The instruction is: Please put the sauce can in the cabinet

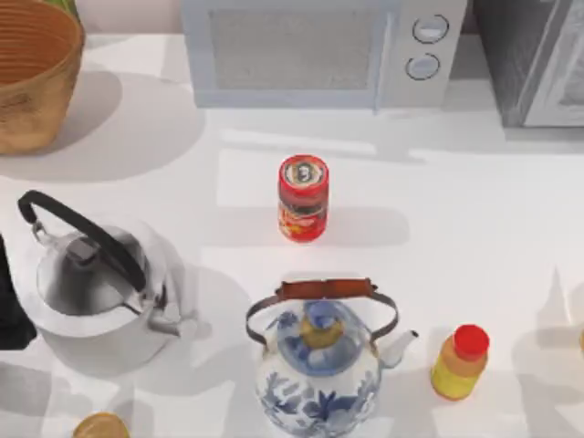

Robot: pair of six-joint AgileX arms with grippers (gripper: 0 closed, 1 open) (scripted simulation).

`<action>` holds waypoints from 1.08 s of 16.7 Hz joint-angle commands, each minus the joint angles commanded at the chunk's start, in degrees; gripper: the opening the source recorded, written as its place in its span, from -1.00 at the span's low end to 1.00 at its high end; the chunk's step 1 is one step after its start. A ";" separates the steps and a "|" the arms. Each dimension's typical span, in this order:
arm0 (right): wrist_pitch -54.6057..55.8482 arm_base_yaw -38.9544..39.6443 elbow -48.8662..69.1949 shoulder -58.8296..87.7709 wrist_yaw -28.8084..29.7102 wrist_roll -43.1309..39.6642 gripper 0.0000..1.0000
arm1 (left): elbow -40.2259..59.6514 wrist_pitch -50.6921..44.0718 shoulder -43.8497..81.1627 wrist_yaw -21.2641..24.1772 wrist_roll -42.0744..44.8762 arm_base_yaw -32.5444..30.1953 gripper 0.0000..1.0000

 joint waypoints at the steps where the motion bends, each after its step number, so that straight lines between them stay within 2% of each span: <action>1: 0.00 0.00 0.00 0.00 0.00 0.00 1.00 | 0.00 0.00 0.00 0.00 0.00 0.00 1.00; 4: 1.72 0.11 1.67 1.72 -1.40 -0.06 1.00 | 0.00 0.00 0.00 0.00 0.00 0.00 1.00; 8: 11.95 1.18 10.83 12.37 -9.60 -0.28 1.00 | 0.00 0.00 0.00 0.00 0.00 0.00 1.00; 13: 31.87 4.15 27.72 39.27 -26.63 0.27 1.00 | 0.00 0.00 0.00 0.00 0.00 0.00 1.00; 18: 51.76 7.57 44.69 78.99 -45.13 2.23 1.00 | 0.00 0.00 0.00 0.00 0.00 0.00 1.00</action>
